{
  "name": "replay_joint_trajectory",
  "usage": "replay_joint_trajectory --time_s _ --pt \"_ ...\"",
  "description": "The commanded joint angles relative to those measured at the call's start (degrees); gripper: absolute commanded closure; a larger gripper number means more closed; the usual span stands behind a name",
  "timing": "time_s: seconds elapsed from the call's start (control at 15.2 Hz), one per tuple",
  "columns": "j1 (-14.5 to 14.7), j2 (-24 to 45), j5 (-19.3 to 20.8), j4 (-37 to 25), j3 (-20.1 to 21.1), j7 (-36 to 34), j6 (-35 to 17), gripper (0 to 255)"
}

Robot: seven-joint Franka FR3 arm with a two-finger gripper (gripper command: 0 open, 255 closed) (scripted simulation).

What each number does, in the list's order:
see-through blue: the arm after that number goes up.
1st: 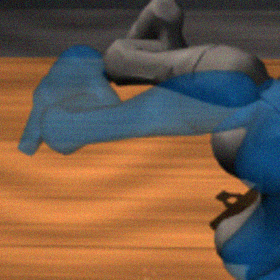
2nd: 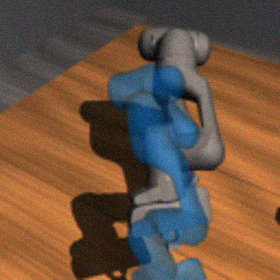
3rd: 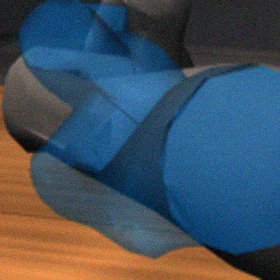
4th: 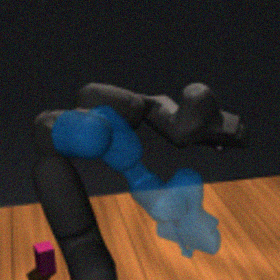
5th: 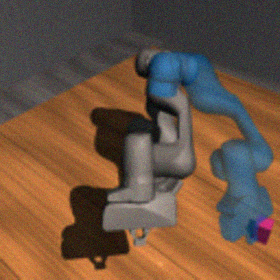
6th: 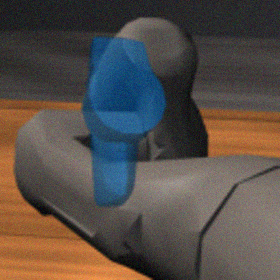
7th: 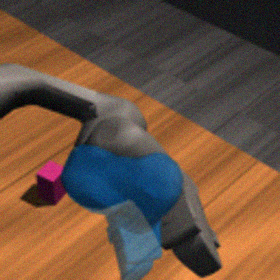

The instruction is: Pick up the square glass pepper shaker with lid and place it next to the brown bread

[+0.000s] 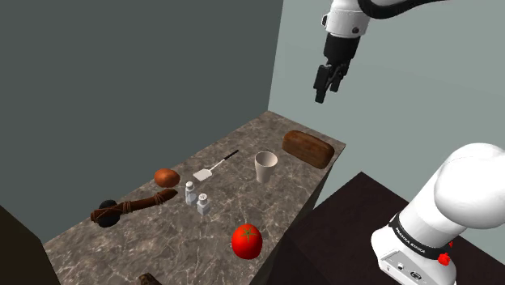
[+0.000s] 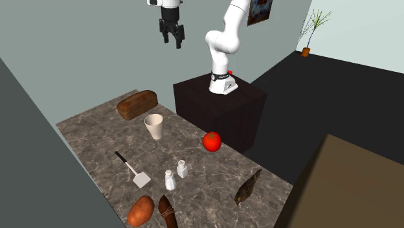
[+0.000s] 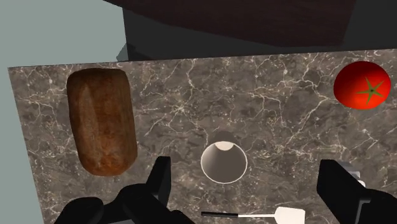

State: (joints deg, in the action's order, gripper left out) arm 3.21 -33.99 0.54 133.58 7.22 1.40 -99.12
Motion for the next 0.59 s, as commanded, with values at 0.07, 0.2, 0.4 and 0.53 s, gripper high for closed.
replay_joint_trajectory --time_s 0.07,0.2,0.4,0.53 --pt "0.7 4.7 -0.9 0.5 2.2 -2.4 -4.4 0" --pt "1.1 8.1 -1.2 0.2 3.5 -3.8 -6.9 0" --pt "1.6 13.6 -1.3 -0.7 5.4 -6.1 -10.5 0" --pt "1.9 17.4 -1.2 -1.7 6.6 -7.6 -12.7 0"
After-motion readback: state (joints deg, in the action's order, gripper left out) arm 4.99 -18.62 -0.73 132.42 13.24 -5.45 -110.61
